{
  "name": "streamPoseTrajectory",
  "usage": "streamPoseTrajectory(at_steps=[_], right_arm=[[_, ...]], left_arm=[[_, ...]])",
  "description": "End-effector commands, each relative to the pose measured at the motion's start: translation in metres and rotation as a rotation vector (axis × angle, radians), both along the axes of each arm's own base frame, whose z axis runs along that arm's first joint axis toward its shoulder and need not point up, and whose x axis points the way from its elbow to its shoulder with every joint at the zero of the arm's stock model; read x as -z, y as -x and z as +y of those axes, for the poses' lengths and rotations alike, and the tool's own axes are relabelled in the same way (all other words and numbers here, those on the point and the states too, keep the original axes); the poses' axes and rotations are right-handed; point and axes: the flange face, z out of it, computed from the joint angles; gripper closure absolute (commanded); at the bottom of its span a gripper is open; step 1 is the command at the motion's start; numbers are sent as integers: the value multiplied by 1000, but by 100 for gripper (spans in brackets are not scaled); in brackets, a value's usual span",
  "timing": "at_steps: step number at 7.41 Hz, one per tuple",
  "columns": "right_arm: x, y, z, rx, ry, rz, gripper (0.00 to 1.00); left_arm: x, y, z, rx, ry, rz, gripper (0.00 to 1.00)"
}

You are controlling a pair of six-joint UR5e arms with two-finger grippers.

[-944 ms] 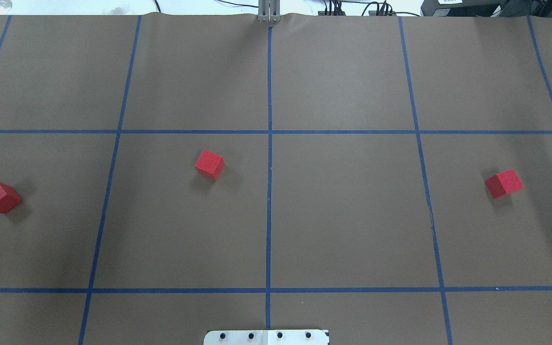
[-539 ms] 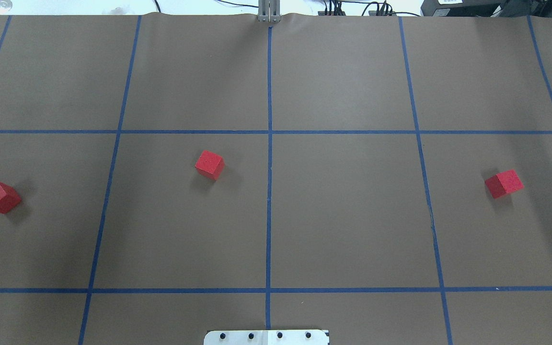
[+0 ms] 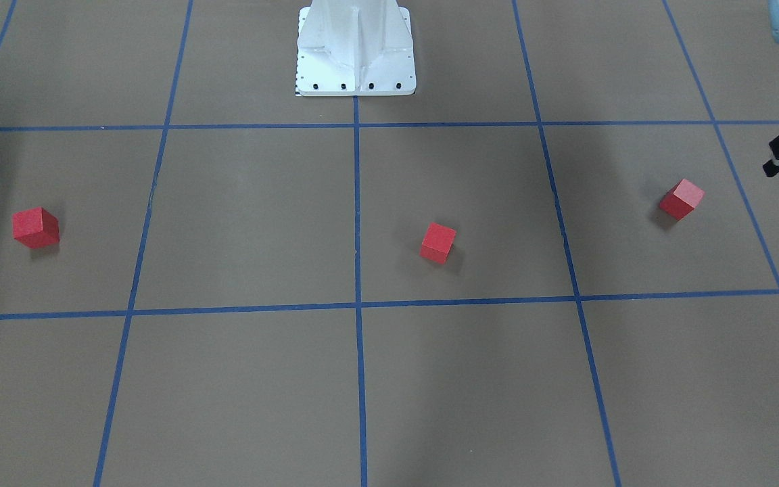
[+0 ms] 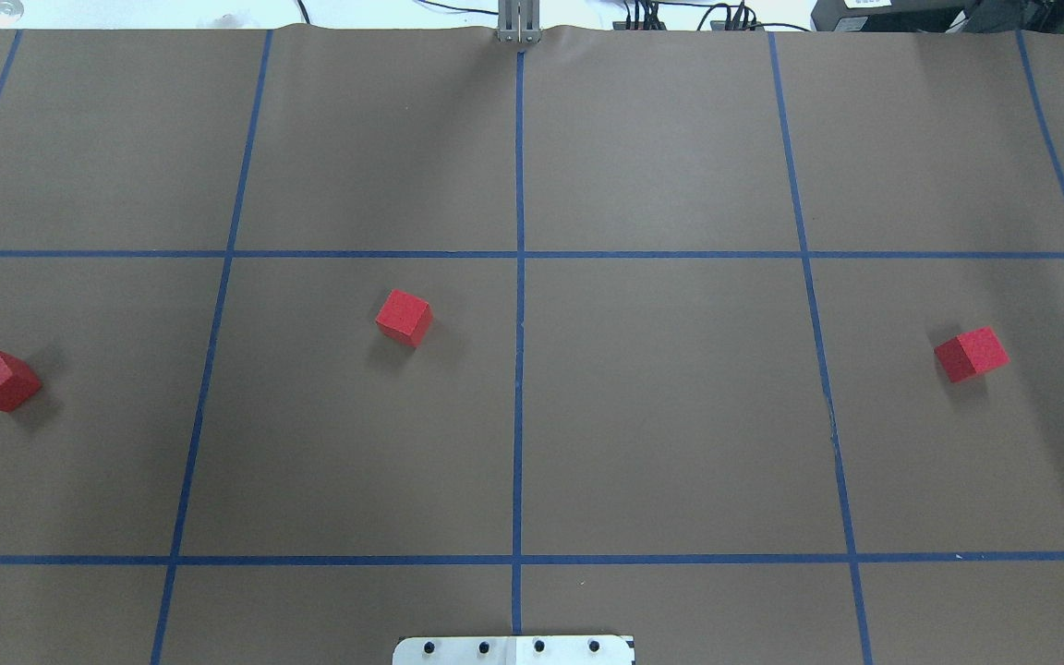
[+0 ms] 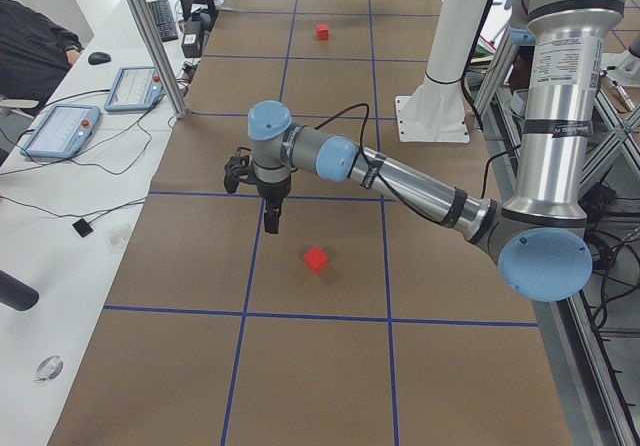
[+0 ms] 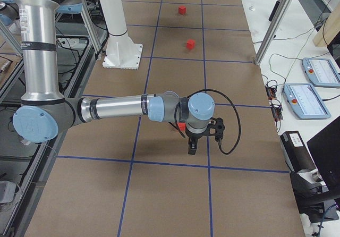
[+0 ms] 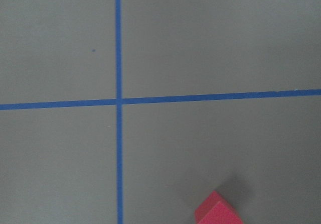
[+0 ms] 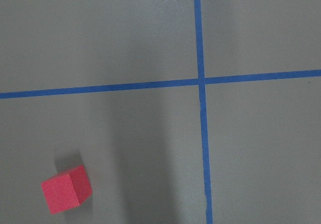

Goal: Form red blocks into L shape at center

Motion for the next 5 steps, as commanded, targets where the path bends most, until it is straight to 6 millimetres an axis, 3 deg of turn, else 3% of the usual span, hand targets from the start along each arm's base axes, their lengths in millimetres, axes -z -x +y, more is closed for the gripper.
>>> streamPoseTrajectory(at_steps=[1,2,4,5], right_arm=[[-1,0,0,0,1,-2,1],[0,1,-1,-1,3,-2,1],[-2,1,-1,-1,6,-2,1],[-4,1,-1,-1,10,-2,1]], left_arm=[[104,-114,8,40,79,93,1],[142,-159,15,50,81,107,1],[201,-276,50,204,184,97,0],[210,-320,51,294,261,80,1]])
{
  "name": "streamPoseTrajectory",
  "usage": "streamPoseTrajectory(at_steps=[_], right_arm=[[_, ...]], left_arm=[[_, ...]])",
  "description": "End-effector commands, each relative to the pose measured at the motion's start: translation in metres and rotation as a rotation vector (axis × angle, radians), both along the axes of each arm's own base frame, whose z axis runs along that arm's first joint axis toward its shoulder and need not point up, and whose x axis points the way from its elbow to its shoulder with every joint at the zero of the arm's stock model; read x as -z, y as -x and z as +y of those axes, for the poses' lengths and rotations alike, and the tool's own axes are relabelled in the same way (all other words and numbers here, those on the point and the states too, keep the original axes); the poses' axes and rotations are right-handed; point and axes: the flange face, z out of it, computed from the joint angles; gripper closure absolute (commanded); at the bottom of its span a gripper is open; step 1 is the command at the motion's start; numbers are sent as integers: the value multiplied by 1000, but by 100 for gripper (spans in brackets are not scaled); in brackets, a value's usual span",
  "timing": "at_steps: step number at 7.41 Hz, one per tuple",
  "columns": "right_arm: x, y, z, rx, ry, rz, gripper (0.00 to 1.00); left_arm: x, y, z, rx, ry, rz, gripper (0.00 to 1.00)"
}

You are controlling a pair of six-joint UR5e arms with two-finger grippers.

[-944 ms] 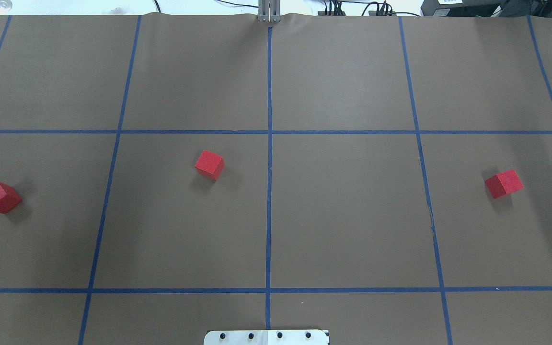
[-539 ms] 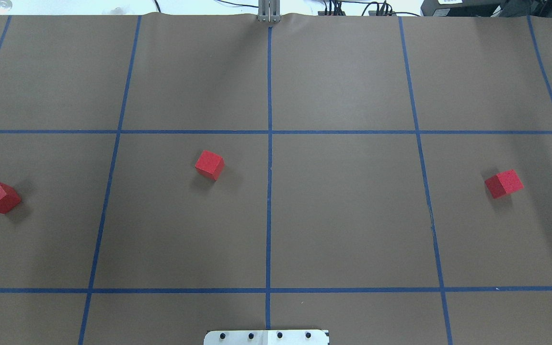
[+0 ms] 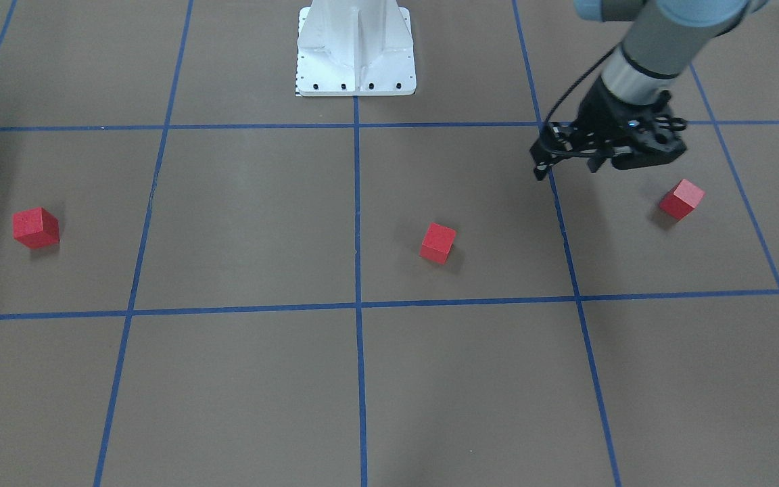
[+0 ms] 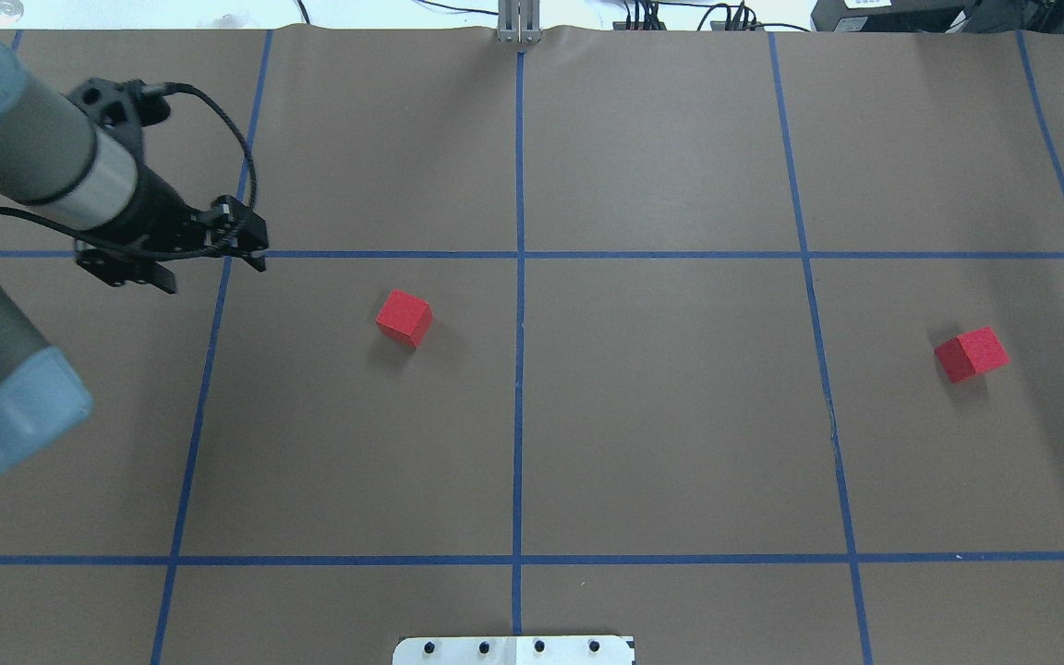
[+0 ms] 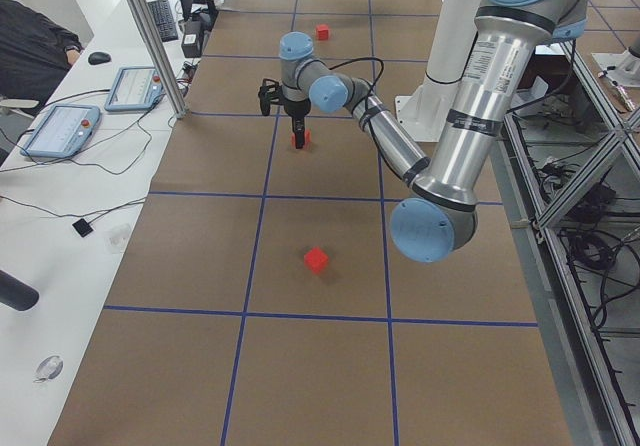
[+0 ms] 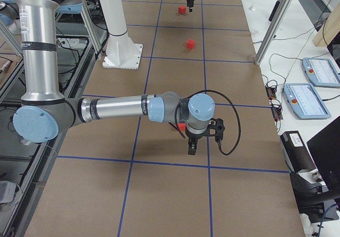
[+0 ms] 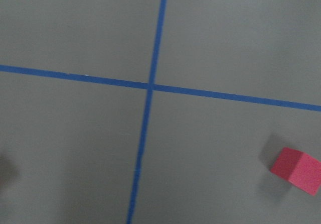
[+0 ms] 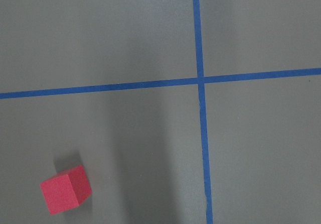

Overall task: Form red blocks into L shape at center
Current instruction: 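Reach the left gripper over the middle red cube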

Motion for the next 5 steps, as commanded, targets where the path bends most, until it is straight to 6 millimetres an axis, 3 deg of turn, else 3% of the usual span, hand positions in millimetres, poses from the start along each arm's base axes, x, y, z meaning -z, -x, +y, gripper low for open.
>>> streamPoseTrajectory(at_steps=[1,3,4,5], right_arm=[[-2,1,-1,0,6,1,1],[-1,1,-3,1,3,0,1],[0,1,-3,1,0,0,1],[0,1,-5,2,-1,1,1]], left_arm=[[29,-90,-5,190,156,-27,1],[40,-133,-45,338,274,-63,1],[39,-160,-41,368,292,-88,1],[33,-175,-33,380,288,-108,1]])
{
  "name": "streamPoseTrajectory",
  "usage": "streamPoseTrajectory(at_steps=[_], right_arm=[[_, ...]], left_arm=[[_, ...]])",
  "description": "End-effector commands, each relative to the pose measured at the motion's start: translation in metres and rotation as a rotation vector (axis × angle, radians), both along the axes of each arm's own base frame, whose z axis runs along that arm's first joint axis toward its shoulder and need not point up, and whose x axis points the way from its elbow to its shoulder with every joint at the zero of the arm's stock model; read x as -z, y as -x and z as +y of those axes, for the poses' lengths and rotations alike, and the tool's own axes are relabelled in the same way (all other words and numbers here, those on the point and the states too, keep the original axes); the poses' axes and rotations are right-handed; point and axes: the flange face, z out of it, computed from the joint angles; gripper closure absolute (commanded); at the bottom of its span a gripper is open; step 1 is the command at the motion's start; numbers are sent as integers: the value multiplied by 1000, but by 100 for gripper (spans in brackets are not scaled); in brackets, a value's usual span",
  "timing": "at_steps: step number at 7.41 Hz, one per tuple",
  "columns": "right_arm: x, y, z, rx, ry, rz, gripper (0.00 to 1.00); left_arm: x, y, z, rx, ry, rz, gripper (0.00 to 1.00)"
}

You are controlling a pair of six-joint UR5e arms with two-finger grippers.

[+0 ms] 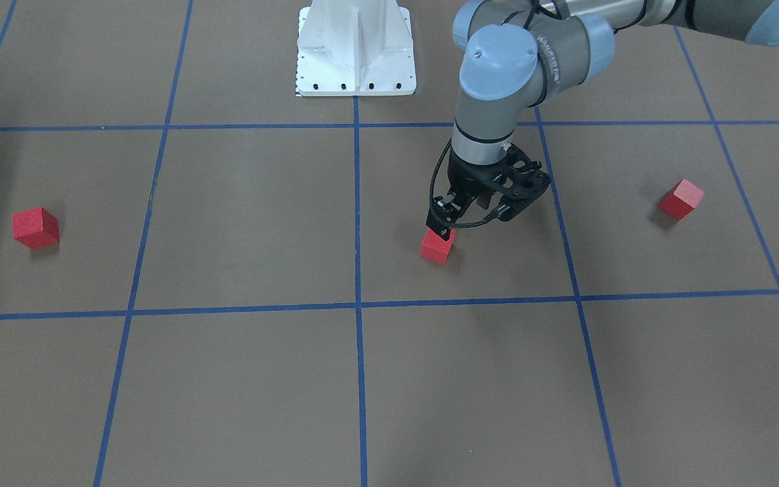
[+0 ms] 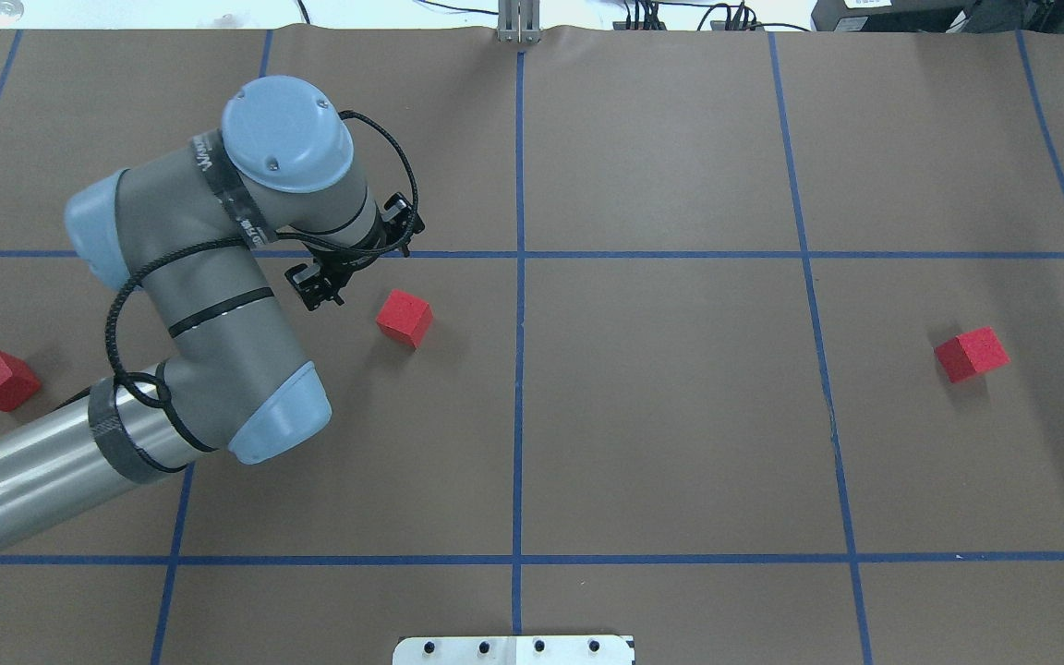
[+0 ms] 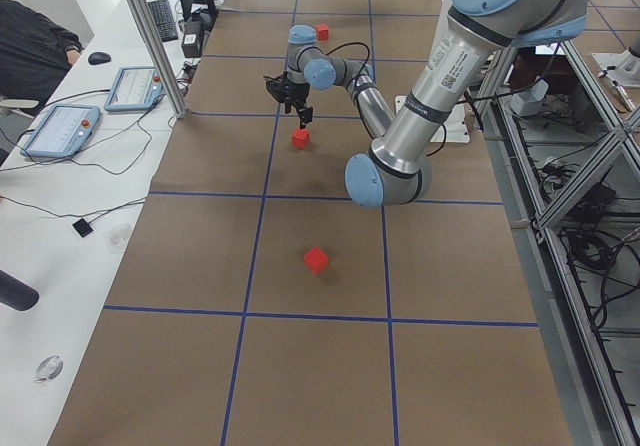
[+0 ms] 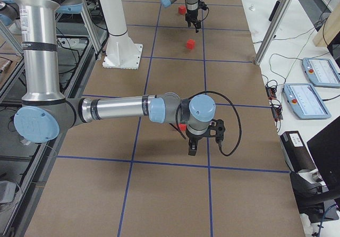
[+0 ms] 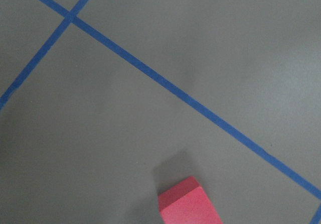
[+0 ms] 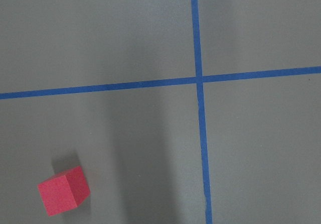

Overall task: Form red blocks into L shape at center
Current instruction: 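Reach the left gripper over the middle red cube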

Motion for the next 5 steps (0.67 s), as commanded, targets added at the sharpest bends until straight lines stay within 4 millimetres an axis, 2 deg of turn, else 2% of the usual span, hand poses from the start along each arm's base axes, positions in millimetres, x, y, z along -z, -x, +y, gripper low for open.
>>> streamPoseTrajectory(at_steps=[1,3,4,5], right_arm=[[2,0,-2,2,-7,1,1],[3,0,-3,2,-8,0,1],[3,-1,-3,1,-10,1,1],[3,0,-3,3,-10,1,1]], left_arm=[[-5,-36,15,55,35,-35,1],[-14,-59,30,99,42,-65,1],[-10,-62,28,104,38,-66,1],[-15,-66,25,104,40,-80,1]])
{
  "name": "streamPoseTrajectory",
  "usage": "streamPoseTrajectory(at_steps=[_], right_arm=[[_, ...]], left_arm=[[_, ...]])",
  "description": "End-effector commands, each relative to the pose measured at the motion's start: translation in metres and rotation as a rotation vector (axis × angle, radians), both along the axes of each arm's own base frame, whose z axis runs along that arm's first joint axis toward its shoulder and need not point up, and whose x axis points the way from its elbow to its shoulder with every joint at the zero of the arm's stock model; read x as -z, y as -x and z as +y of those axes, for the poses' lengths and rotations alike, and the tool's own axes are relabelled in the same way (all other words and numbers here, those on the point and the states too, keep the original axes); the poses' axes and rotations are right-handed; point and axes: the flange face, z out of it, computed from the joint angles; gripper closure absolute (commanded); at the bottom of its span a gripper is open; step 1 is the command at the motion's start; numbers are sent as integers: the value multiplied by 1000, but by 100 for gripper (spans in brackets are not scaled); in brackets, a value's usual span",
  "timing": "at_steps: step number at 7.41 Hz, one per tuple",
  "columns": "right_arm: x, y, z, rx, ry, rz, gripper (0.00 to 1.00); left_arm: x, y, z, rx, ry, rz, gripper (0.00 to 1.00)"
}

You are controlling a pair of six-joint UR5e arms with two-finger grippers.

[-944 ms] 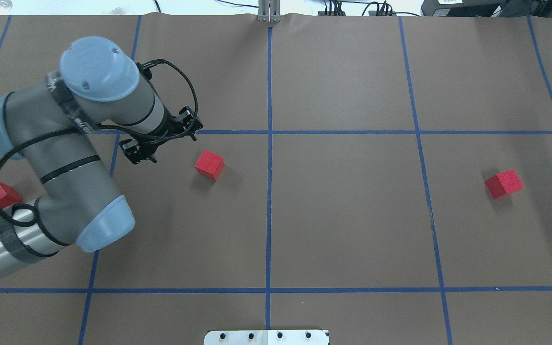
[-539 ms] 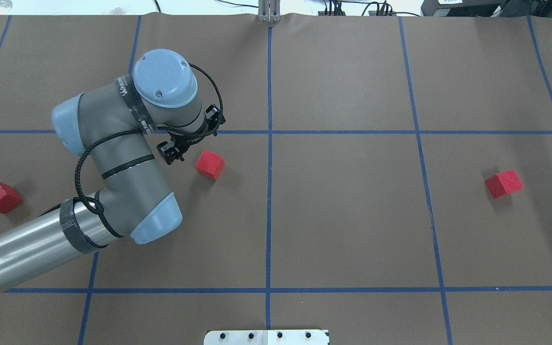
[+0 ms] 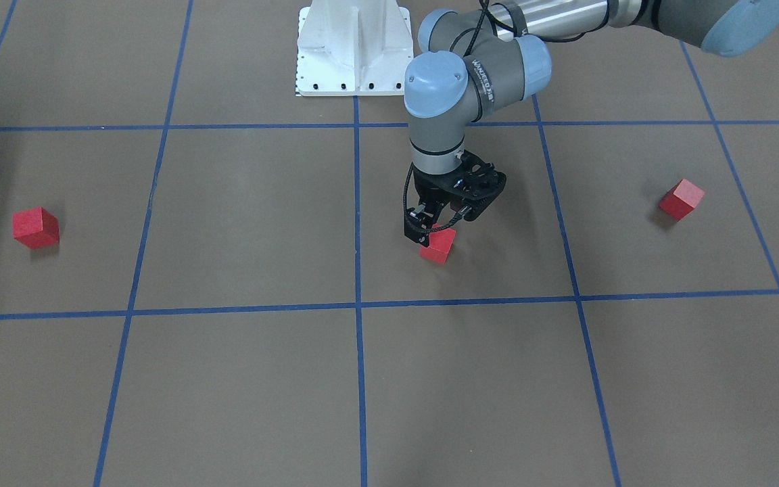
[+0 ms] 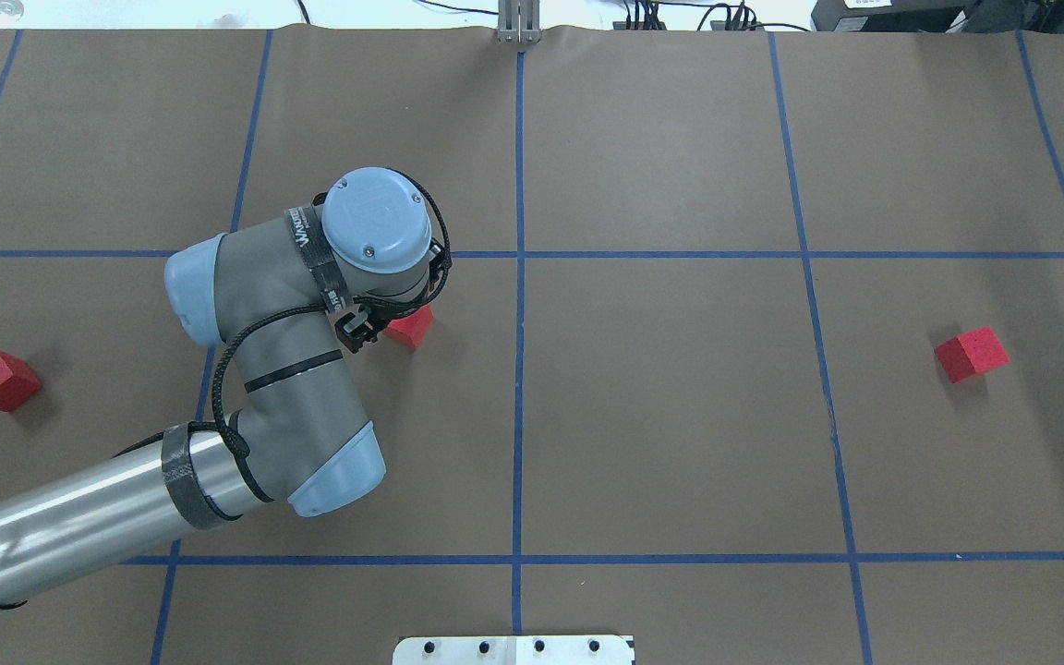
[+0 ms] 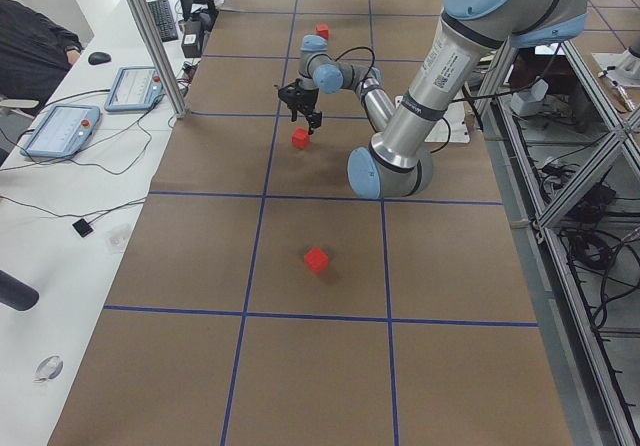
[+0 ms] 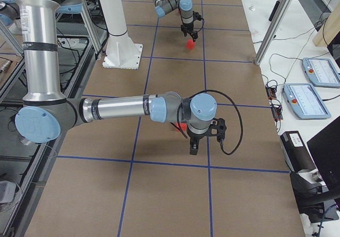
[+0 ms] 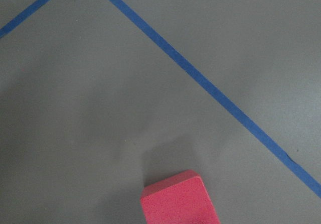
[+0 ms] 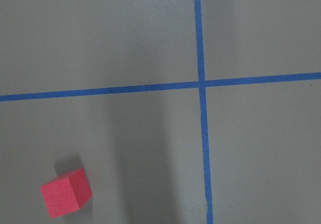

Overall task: Form red blocks into L shape at center
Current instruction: 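Reach the left gripper over the middle red cube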

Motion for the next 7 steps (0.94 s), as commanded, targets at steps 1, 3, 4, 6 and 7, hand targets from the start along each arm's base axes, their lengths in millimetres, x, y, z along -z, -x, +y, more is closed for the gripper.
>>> streamPoseTrajectory(at_steps=[1,3,4,6,7], right_arm=[[0,0,0,1,0,-1,1],[0,0,0,1,0,-1,1],[-1,0,1,-1,3,-1,1],[-4,0,3,2,6,-1,1],[-5,0,3,2,11,-1,1]], left_arm=[[-8,-10,-4,4,4,-26,1],[-10,-13,-7,7,9,-33,1],[-12,-16,-9,7,13,-39,1],[-1,-28,-19,24,-2,-52,0],[-7,-33,-22,24,5,-66,1]])
